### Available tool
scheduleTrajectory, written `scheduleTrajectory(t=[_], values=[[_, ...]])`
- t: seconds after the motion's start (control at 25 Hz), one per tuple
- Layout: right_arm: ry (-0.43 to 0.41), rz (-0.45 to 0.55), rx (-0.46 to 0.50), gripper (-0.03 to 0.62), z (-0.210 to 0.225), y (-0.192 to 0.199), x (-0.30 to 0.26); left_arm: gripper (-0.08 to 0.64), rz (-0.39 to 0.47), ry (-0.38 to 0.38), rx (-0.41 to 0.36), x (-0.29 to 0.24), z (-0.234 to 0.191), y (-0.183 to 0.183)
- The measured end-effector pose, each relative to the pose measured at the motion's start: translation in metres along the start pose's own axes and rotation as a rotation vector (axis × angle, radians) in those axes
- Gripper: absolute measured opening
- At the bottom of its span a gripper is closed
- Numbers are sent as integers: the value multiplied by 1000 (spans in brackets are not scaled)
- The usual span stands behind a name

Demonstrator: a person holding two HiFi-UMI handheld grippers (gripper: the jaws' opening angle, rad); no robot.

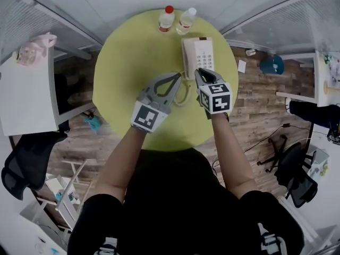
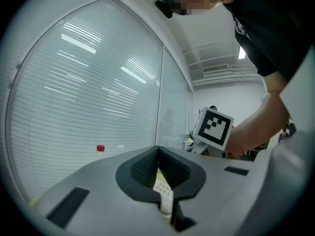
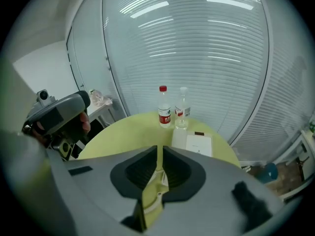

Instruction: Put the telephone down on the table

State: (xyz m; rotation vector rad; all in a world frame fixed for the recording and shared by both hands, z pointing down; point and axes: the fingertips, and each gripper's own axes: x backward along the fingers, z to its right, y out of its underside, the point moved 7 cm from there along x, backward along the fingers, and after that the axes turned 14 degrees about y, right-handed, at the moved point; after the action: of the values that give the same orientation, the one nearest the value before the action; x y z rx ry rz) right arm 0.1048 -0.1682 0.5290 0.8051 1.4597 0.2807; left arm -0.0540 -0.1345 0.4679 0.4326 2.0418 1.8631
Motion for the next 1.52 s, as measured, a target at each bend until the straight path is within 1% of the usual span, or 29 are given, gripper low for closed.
scheduleTrajectory(t=[0.12, 0.16, 0.2, 0.36, 0.48, 0.56, 0.72, 0.84, 0.96, 1.12, 1.32, 1.52], values=[[0, -43, 7, 37, 5, 0, -21, 12, 0, -33, 11, -9, -13, 12], [4, -54, 6, 53, 6, 0, -27, 12, -2, -45, 13, -12, -17, 16], [7, -66, 6, 87, 8, 1, -34, 12, -4, -56, 16, -15, -21, 19], [5, -110, -10, 142, 12, 6, -62, 12, -23, -86, 11, -27, -35, 32], [-15, -141, -36, 185, 12, 9, -83, 12, -45, -100, -2, -35, -44, 43], [-20, -159, -47, 202, 12, 11, -95, 14, -47, -108, -6, -40, -49, 49], [12, -193, -59, 235, 17, 16, -115, 14, -46, -132, -2, -47, -55, 56], [24, -211, -66, 247, 19, 20, -130, 14, -57, -141, -2, -49, -57, 61], [28, -226, -55, 248, 18, 23, -143, 14, -70, -150, 17, -49, -61, 70], [39, -235, -37, 249, 16, 27, -153, 14, -57, -157, 29, -51, -63, 75], [51, -271, -25, 247, 14, 35, -165, 12, -58, -156, 64, -55, -65, 81], [64, -266, -20, 247, 11, 36, -168, 14, -69, -157, 73, -58, -63, 83]])
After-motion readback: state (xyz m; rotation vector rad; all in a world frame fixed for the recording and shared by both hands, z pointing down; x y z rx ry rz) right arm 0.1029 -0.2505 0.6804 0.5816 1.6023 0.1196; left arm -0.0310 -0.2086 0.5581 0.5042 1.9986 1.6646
